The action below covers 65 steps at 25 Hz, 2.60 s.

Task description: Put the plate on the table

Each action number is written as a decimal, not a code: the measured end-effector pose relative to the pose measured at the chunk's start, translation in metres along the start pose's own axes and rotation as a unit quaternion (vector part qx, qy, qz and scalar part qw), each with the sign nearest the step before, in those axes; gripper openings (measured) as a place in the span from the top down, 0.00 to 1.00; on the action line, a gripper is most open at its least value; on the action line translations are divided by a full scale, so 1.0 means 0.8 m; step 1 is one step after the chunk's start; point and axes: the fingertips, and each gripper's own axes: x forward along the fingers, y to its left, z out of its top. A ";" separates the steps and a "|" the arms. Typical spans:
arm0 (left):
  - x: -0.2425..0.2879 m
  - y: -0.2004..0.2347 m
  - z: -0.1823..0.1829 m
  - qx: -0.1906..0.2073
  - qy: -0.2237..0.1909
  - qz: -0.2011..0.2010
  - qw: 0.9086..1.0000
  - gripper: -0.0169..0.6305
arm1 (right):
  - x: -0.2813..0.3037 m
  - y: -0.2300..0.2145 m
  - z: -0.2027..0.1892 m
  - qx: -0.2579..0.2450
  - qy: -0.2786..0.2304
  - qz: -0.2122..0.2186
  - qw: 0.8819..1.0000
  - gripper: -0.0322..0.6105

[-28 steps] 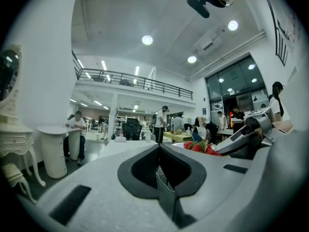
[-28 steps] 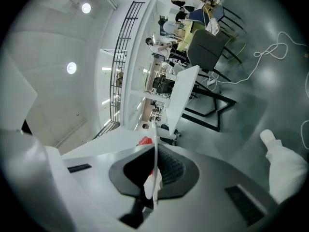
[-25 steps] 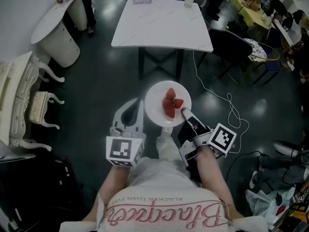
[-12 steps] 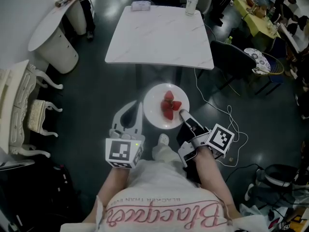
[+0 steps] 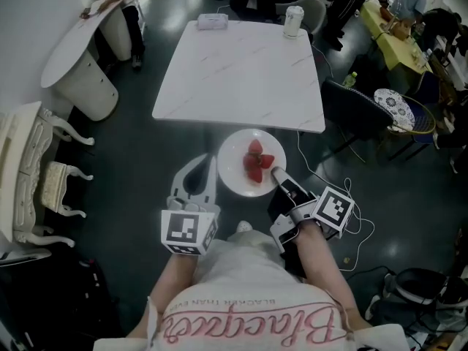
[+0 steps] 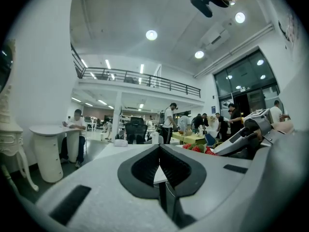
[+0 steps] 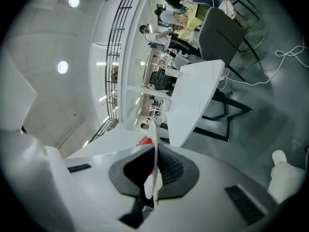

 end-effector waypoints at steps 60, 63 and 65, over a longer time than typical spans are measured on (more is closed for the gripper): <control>0.553 0.225 -0.053 -0.032 0.078 -0.076 0.994 0.97 | 0.469 -0.088 0.348 0.027 -0.033 -0.089 0.995 0.93; 0.568 0.231 -0.062 -0.032 0.089 -0.067 0.993 0.97 | 0.486 -0.108 0.356 0.020 -0.024 -0.097 0.995 0.93; 0.575 0.233 -0.071 -0.033 0.099 -0.064 0.993 0.97 | 0.494 -0.124 0.359 0.017 -0.017 -0.110 0.994 0.93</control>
